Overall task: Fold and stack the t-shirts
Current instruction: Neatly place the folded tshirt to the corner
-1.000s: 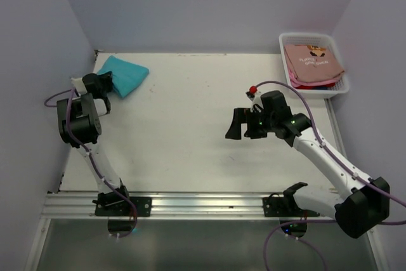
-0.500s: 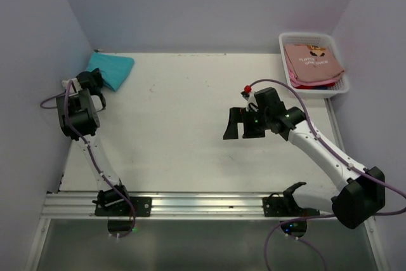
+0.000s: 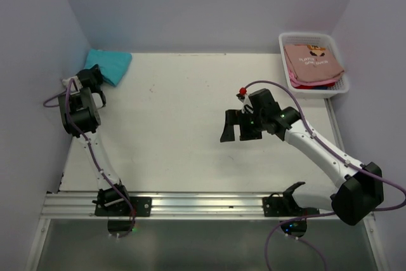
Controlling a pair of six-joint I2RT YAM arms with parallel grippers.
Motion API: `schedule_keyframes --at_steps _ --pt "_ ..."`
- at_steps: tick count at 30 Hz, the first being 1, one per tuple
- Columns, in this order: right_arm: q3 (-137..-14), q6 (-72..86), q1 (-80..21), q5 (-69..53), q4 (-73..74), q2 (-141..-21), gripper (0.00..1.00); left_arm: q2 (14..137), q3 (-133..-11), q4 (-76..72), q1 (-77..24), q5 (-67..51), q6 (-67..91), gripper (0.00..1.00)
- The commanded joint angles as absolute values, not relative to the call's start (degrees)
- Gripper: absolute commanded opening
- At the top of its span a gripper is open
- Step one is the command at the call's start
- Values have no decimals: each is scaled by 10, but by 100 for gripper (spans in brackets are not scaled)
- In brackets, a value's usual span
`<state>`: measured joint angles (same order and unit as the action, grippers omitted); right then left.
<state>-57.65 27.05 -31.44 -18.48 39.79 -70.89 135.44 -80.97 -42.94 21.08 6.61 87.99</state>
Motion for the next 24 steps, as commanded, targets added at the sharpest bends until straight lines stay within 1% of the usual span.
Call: schedule_keyframes --at_steps 1,2,4,5,7,8,10,12,14,15,17,18,20,21,23,24 --pt "-593 280 -324 -178 389 -706 99 1352 -804 -455 221 37 912 13" --pt "-592 280 -326 -177 389 -706 99 1353 -805 -454 219 31 916 32" --pt "-588 280 -328 -171 388 -701 99 1354 -806 -461 214 25 921 58" --pt "-586 280 -328 -171 386 -699 99 1354 -809 -461 212 9 921 77" --pt "-578 280 -330 -171 381 -694 99 1337 -797 -480 208 3 925 86" --pt "-571 281 -330 -171 379 -691 99 1325 -766 -488 206 4 926 95" --pt "-560 284 -329 -172 366 -683 99 1278 -708 -516 200 4 924 98" --pt "-546 287 -329 -176 357 -679 99 1222 -667 -517 195 4 914 98" --pt "-534 287 -330 -179 345 -677 99 1176 -592 -517 192 7 908 98" --pt "-531 287 -330 -182 339 -675 99 1126 -565 -513 187 11 898 98" --pt "-520 286 -330 -186 323 -672 99 1071 -488 -506 185 25 885 99" --pt "-518 286 -330 -190 318 -671 99 1014 -467 -491 180 32 863 99" --pt "-508 283 -330 -195 302 -669 99 961 -420 -470 174 50 839 99" --pt "-504 283 -330 -199 297 -669 99 915 -410 -452 174 48 821 99" --pt "-494 281 -330 -201 280 -665 99 872 -382 -446 174 27 804 99" --pt "-491 280 -330 -201 274 -664 99 830 -374 -446 172 13 778 98"
